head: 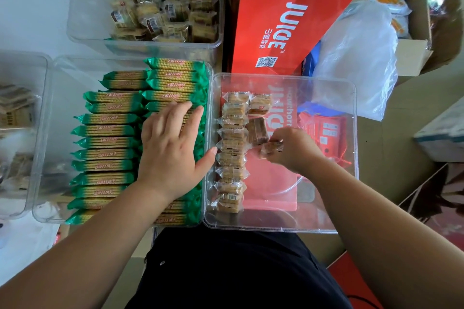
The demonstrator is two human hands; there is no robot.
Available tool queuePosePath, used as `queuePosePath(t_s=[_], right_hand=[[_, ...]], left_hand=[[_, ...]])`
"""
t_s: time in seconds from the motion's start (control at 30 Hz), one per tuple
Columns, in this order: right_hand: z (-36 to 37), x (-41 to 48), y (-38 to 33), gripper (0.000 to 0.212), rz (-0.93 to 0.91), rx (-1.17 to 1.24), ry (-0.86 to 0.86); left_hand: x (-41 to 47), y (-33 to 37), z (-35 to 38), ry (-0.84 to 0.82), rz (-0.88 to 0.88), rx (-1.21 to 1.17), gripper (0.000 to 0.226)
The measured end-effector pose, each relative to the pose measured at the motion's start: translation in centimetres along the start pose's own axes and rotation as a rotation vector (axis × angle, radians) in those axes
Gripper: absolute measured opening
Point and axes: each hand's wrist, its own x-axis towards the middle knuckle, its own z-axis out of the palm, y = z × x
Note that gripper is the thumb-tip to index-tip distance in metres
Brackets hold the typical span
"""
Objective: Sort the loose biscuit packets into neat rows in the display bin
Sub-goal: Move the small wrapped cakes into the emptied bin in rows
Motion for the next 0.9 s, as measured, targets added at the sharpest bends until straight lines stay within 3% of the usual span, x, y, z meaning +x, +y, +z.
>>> queuePosePath(t_s=[0.2, 0.27, 0.4, 0.5, 0.6, 0.7, 0.8, 0.9], right_hand=[[0.7, 0.2, 0.5, 0.022, -0.123, 0.223, 0.418], [0.0, 0.9, -0.2, 0.031, -0.174, 0.172, 0.428], [-0.8, 2.9, -1.2, 0.074, -0.071, 0.177, 0.374], [0.3, 3.5, -0.7, 0.090, 0.065, 0.216, 0.293], [1.3, 3.3, -0.4, 0.082, 0.165, 0.315, 0.274], [1.5, 3.0, -0.4, 0.067, 0.100, 0.377, 0.295], [1.5, 2.9, -0.1, 0.050, 0.025, 0.420, 0.309], [1.8, 3.4, 0.1, 0.039, 0.008, 0.405, 0.301]], left_hand=[[0.5, 0.0, -0.5, 0.016, 0.020, -0.027, 0.073], [1.3, 0.3, -0.8, 0.026, 0.038, -0.032, 0.069], [4.1, 1.7, -1.4, -0.026, 0.146, -0.026, 0.054], [7.2, 4.0, -1.6, -0.219, 0.238, 0.041, 0.047], [9.6, 6.0, -0.2, -0.423, 0.304, 0.251, 0.059], [10.6, 6.8, 1.8, -0.595, 0.302, 0.495, 0.078], [10.8, 7.8, 3.0, -0.729, 0.191, 0.532, 0.085], [10.8, 8.4, 2.9, -0.762, 0.128, 0.448, 0.089]])
